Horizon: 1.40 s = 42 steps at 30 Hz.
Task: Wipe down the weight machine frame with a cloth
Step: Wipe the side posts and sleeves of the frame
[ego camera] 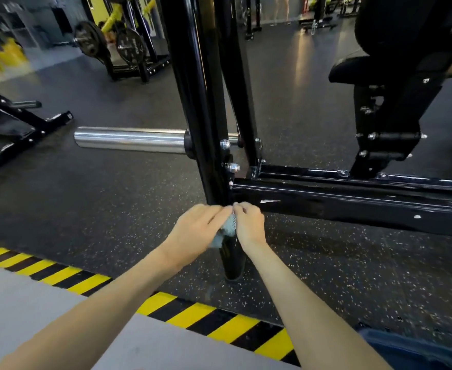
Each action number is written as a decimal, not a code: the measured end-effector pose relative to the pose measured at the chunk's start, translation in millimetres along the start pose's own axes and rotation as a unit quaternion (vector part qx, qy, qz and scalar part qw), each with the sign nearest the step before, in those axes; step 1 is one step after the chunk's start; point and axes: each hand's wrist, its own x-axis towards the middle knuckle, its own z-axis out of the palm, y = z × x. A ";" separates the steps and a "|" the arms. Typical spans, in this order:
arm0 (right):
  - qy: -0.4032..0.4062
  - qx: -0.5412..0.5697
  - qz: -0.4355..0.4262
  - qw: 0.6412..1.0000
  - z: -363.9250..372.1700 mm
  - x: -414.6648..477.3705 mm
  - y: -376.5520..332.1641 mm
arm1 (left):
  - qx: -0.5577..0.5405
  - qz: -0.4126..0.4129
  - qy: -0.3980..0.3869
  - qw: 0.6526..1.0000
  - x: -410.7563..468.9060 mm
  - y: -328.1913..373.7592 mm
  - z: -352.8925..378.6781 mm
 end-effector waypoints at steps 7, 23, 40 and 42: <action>-0.076 -0.042 0.109 0.990 7.7 -1.9 28.8 | 0.017 -0.272 0.244 0.931 59.0 -19.9 -18.0; -0.188 -0.237 0.251 0.919 -15.7 20.5 82.4 | 0.079 -0.106 -0.123 0.984 -92.0 64.0 136.5; -0.087 -0.094 0.312 0.941 -17.9 63.6 129.4 | 0.308 0.171 -0.398 0.847 -47.4 70.8 155.0; -0.098 -0.066 0.336 0.934 -20.3 61.3 132.3 | 0.346 0.163 -0.356 0.853 -39.6 61.3 144.5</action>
